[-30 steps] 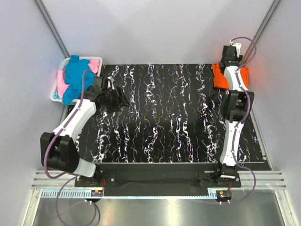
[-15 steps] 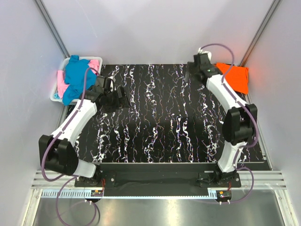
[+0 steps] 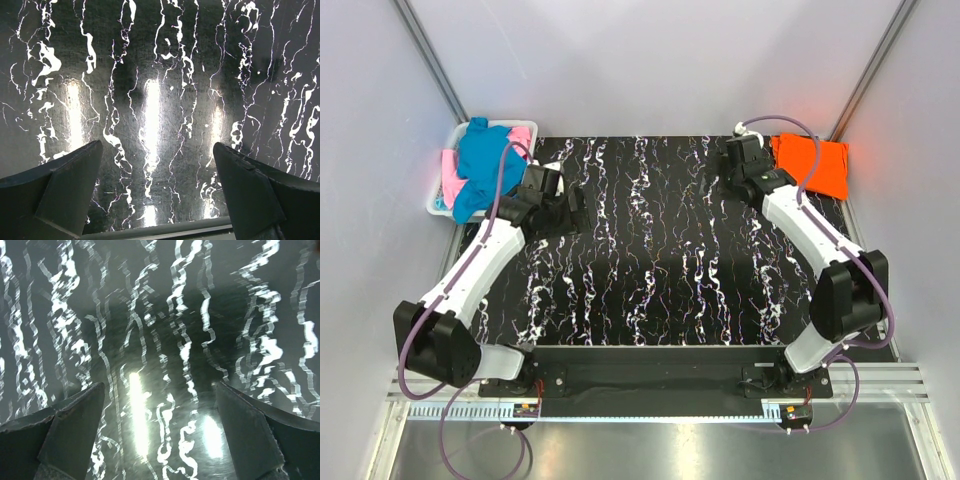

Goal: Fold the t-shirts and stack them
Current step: Reset both grippers

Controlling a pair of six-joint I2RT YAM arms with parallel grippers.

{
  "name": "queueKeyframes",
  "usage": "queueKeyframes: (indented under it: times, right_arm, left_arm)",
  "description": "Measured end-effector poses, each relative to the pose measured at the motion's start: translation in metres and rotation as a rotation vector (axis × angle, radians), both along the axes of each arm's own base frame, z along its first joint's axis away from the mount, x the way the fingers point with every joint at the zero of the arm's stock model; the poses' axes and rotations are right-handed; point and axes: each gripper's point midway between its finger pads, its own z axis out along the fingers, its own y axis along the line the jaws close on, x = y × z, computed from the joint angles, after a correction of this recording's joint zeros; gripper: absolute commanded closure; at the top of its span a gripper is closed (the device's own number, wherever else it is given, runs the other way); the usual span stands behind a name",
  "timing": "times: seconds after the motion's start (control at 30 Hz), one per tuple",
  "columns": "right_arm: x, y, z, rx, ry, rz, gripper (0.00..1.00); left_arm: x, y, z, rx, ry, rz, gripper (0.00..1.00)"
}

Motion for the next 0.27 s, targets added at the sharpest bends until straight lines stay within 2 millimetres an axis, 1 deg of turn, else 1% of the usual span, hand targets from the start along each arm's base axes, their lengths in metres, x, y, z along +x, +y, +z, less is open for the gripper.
queueKeyframes:
  times: [0.1, 0.27]
  right_arm:
    - [-0.004, 0.012, -0.003, 0.018, 0.008, 0.028, 0.0]
    - [-0.008, 0.022, -0.008, 0.045, 0.022, 0.05, 0.01]
  left_arm:
    - [0.0, 0.0, 0.0, 0.01, -0.004, 0.001, 0.01]
    - [-0.001, -0.002, 0.0, 0.018, -0.008, -0.003, 0.01]
